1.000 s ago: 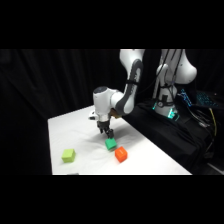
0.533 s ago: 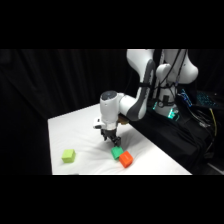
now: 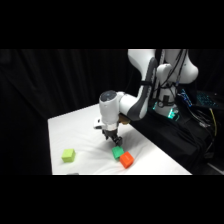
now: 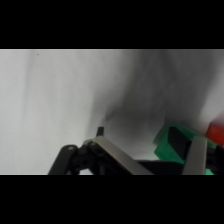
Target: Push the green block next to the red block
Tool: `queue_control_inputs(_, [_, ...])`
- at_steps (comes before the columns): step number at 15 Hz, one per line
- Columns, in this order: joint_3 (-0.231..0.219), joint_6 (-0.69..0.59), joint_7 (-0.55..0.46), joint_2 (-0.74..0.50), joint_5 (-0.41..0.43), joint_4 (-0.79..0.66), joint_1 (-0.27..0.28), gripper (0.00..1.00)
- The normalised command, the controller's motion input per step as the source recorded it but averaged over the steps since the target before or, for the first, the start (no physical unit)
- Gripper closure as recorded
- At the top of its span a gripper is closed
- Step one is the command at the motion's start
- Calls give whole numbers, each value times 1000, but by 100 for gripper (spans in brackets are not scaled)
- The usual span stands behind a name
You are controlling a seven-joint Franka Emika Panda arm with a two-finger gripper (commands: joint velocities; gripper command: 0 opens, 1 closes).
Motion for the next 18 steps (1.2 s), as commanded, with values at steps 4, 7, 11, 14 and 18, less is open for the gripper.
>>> queue_control_inputs(4, [42,-375,79,-293,36,27,1,0])
queue_control_inputs(7, [53,-347,68,-323,38,16,-5,0])
queue_control_inputs(11, [71,-379,63,-337,71,41,-12,0])
queue_control_inputs(14, [76,-381,51,-313,97,78,-17,0])
queue_control_inputs(18, [65,-378,52,-265,107,113,-20,0])
